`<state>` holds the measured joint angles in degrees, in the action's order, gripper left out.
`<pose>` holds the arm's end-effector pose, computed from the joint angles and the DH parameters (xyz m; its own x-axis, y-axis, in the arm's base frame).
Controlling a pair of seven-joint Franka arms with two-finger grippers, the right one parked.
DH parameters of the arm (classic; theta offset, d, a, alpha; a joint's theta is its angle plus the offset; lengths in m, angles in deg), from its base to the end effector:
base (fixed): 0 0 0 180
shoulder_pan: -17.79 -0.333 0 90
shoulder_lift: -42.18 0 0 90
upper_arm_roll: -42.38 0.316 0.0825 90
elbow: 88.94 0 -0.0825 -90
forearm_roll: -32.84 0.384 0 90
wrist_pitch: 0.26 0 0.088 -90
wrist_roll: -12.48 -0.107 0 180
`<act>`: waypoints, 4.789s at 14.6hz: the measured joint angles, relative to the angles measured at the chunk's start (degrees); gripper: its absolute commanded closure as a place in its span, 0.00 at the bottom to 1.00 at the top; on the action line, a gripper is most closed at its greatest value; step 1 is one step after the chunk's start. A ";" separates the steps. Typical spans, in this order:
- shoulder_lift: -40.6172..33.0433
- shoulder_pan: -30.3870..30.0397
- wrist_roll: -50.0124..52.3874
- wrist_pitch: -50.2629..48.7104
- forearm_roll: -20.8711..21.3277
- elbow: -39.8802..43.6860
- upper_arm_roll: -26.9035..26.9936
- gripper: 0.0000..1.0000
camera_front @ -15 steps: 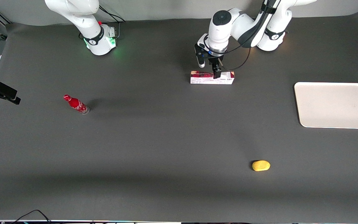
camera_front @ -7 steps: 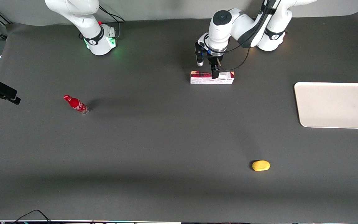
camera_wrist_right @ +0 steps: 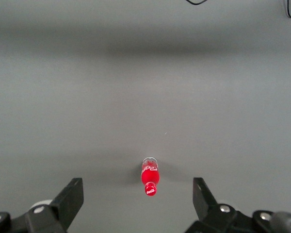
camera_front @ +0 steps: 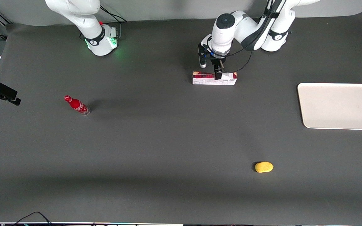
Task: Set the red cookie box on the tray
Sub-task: 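Lower the open left gripper around the box's end and close it, then lift the box upright with the left gripper and carry it to the tray, then lower the held box onto the white tray with the left gripper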
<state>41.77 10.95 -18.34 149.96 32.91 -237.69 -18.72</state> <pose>0.2592 -0.3595 0.2603 0.0844 -0.9962 0.0215 -0.9962 -0.0848 -0.0208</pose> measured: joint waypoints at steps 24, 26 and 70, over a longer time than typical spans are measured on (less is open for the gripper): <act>15.42 7.60 14.61 4.50 22.07 3.12 13.51 0.05; 15.96 8.18 14.84 4.85 22.07 3.14 14.29 0.45; 8.78 -3.14 2.31 -40.53 -1.41 45.67 75.66 1.00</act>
<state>50.54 7.81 -16.03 109.43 31.50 -192.02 56.93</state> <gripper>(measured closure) 0.899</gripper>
